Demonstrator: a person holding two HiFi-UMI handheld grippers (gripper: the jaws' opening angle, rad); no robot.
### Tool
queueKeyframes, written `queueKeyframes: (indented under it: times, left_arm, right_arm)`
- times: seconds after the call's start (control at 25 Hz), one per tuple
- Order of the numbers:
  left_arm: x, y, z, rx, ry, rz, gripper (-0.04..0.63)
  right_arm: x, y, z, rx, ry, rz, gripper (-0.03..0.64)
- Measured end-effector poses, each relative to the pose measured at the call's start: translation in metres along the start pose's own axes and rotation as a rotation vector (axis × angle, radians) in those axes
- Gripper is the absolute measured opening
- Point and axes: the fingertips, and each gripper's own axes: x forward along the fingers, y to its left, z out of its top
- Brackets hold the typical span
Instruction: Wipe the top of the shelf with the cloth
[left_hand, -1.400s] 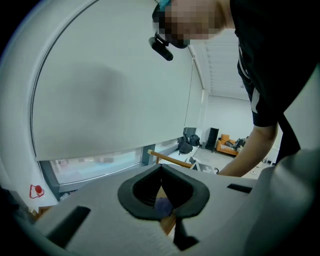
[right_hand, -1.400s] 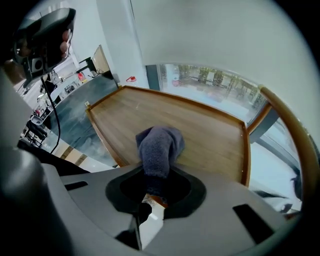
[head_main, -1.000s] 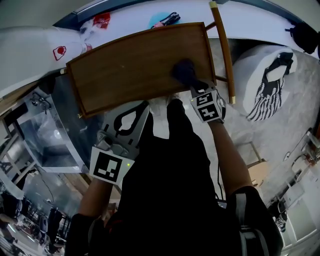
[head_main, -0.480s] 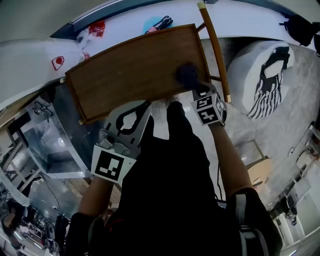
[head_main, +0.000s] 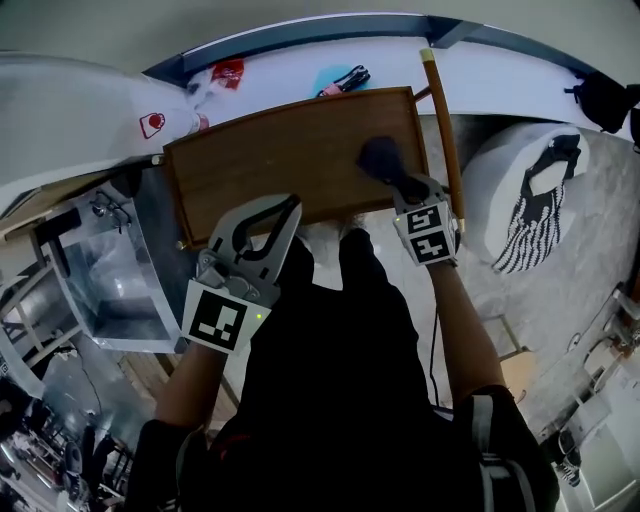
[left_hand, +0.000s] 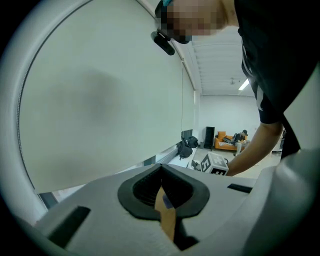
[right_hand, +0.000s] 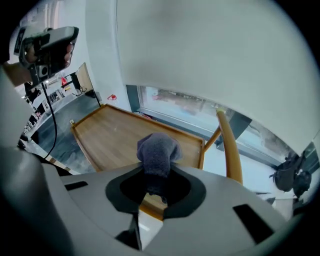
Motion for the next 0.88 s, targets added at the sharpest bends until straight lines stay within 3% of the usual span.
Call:
queueKeyframes:
  times: [0.48, 0.88]
  left_arm:
    - [-0.051, 0.063, 0.05, 0.048, -0.087, 0.159, 0.02]
    - [-0.078, 0.092, 0.093, 0.098, -0.155, 0.226, 0.02]
  right_arm:
    - [-0.041, 0.019, 0.133, -0.068, -0.207, 0.039, 0.06]
    - [-0.096, 0.037, 0.222, -0.104, -0.394, 0.091, 0.059]
